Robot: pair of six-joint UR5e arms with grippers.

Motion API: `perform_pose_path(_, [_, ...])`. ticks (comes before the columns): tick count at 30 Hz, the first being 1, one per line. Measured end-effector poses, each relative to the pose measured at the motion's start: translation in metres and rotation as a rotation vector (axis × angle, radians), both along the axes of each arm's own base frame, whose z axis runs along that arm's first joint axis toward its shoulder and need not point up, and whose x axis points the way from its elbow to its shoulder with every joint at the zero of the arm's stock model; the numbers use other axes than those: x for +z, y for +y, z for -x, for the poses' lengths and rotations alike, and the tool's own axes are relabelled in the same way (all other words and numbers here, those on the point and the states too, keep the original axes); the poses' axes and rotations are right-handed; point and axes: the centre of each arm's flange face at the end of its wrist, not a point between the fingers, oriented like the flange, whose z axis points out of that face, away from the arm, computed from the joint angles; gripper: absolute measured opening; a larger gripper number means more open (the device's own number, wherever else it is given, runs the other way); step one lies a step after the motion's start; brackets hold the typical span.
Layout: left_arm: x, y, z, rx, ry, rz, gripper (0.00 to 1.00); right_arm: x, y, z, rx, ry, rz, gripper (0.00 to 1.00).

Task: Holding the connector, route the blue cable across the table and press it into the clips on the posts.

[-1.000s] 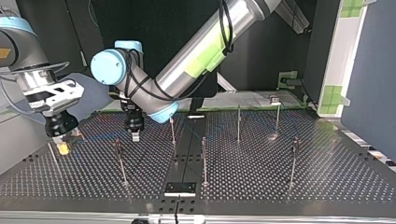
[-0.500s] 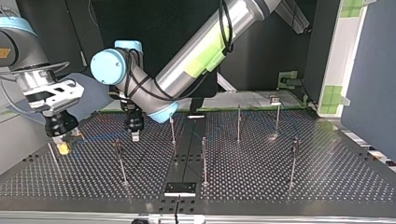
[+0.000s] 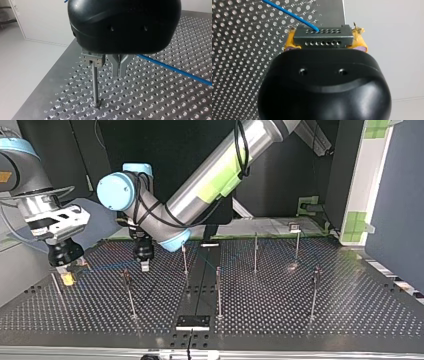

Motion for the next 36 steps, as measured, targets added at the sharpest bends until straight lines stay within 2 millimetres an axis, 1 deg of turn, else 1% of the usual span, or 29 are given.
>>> perform_pose_path(1, [0.000,0.000,0.000,0.000,0.000,0.000,0.05,0.000,0.000,0.000,0.000,0.000,0.000,0.00])
perform_pose_path(2, [0.000,0.000,0.000,0.000,0.000,0.000,0.11,0.000,0.000,0.000,0.000,0.000,0.000,0.00])
perform_pose_path(5, [-0.005,-0.003,0.003,0.002,0.009,-0.005,0.11,-0.002,0.000,-0.002,0.005,0.003,0.000,0.00])
perform_pose_path(8, [-0.011,-0.003,0.008,0.016,0.029,-0.020,0.11,-0.018,0.000,-0.011,0.030,0.020,-0.008,0.00])
perform_pose_path(9, [-0.012,-0.003,0.009,0.021,0.035,-0.026,0.11,-0.025,0.002,-0.017,0.041,0.030,-0.015,0.00])
perform_pose_path(12, [-0.015,0.000,0.012,0.034,0.055,-0.046,0.11,-0.040,0.008,-0.027,0.064,0.056,-0.024,0.00])
perform_pose_path(15, [-0.016,0.002,0.014,0.039,0.070,-0.063,0.11,-0.046,0.011,-0.030,0.072,0.078,-0.019,0.00])
perform_pose_path(28, [-0.017,0.003,0.015,0.040,0.079,-0.073,0.11,-0.048,0.012,-0.031,0.075,0.105,-0.003,0.00])
perform_pose_path(29, [-0.017,0.003,0.015,0.040,0.079,-0.072,0.17,-0.048,0.012,-0.031,0.075,0.105,-0.003,0.00])
perform_pose_path(31, [-0.015,0.006,0.013,0.049,0.076,-0.064,0.17,-0.048,0.013,-0.031,0.075,0.105,-0.002,0.00])
perform_pose_path(33, [-0.011,0.012,0.010,0.067,0.069,-0.044,0.17,-0.041,0.015,-0.030,0.073,0.102,0.010,0.00])
perform_pose_path(35, [-0.006,0.018,0.008,0.080,0.060,-0.019,0.24,-0.034,0.018,-0.030,0.072,0.096,0.024,0.00])
perform_pose_path(36, [-0.004,0.021,0.007,0.082,0.056,-0.007,0.24,-0.029,0.020,-0.029,0.071,0.090,0.032,0.00])
